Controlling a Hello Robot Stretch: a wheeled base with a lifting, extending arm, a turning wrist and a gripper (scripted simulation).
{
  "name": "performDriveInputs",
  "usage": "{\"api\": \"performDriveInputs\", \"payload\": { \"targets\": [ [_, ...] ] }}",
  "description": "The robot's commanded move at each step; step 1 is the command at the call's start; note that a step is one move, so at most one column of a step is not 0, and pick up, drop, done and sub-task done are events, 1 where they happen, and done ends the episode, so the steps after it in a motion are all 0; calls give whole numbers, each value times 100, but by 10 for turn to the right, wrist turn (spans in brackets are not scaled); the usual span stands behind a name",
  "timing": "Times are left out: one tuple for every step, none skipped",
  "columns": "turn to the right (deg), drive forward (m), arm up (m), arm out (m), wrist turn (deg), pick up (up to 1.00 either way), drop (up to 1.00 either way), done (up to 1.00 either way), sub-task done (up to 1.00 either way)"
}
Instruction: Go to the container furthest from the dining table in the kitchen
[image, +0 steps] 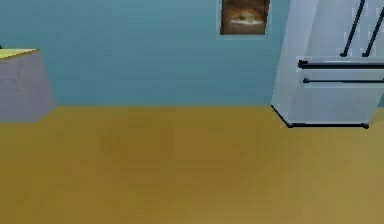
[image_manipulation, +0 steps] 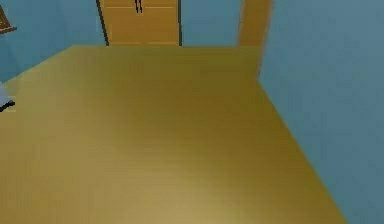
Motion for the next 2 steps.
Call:
{"api": "performDriveInputs", "payload": {
  "targets": [
    [0, 10, 0, 0, 0, 0, 0, 0, 0],
    [-450, 0, 0, 0, 0, 0, 0, 0, 0]
  ]
}}
